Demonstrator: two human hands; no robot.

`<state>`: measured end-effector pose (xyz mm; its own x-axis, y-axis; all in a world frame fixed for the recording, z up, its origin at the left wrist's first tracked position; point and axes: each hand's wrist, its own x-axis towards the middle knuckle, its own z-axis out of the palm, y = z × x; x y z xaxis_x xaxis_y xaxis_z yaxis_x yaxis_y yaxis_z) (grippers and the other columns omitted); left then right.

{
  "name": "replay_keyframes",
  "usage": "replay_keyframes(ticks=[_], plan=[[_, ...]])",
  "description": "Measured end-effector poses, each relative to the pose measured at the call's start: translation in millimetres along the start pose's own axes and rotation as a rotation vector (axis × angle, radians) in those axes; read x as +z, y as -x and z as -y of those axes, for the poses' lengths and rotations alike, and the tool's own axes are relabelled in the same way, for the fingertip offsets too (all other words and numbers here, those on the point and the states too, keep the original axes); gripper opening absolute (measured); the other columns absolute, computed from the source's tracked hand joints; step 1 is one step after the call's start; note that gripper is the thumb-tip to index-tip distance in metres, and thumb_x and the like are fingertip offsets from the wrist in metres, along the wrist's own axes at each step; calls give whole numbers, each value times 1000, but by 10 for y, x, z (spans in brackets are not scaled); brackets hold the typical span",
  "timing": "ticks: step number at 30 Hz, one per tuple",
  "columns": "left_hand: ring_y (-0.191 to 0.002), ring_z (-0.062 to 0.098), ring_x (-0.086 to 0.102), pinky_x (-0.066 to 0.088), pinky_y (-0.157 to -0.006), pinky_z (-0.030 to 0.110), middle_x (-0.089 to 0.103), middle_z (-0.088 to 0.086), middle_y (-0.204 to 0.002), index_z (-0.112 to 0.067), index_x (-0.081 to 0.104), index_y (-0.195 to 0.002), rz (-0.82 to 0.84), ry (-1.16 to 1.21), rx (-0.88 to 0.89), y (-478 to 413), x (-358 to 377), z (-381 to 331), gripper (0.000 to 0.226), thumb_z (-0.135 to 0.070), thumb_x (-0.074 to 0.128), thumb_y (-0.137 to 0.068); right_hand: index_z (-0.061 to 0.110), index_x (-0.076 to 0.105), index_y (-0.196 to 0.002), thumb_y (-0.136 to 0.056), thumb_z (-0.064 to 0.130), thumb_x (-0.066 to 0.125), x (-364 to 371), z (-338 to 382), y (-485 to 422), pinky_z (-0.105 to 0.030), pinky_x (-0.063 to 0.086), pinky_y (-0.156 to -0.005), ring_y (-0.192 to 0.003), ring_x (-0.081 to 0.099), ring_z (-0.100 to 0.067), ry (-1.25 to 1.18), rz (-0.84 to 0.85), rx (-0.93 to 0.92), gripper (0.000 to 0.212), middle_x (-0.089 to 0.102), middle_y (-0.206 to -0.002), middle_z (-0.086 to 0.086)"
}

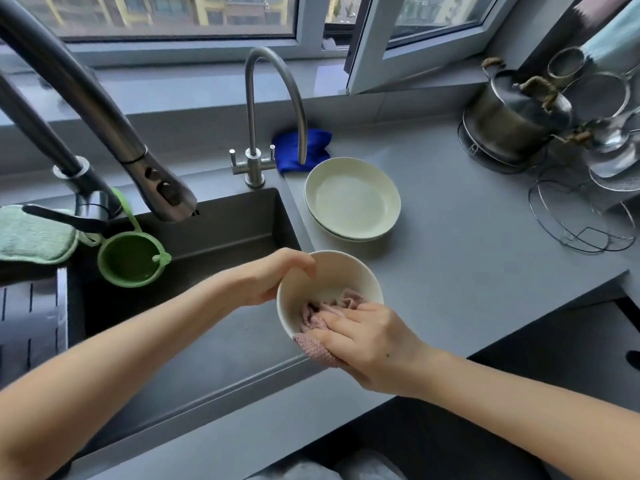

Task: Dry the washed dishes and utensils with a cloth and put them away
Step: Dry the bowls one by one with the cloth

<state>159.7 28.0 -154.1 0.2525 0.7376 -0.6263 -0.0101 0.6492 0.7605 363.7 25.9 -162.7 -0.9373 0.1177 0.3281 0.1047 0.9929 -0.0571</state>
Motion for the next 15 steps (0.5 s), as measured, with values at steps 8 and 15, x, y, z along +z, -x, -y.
replay_keyframes(ticks=[8,15], plan=[[-122,1,46,34,-102,21,53,-9,-129,-26,61,-122,-388,-550,693,140,54,235,49,-53,41,-87,24,69,-110,-64,29,78,-253,-143,-87,-19,44,-62,-64,48,-6,-586,-21,690,47,61,-77,10],[-76,14,50,43,-69,26,52,6,-79,9,52,-87,118,-303,501,118,-87,-115,78,-63,74,-63,18,65,-104,-60,-6,73,-713,-579,-279,-18,51,-72,-86,64,-5,-1463,167,879,51,69,-89,10]])
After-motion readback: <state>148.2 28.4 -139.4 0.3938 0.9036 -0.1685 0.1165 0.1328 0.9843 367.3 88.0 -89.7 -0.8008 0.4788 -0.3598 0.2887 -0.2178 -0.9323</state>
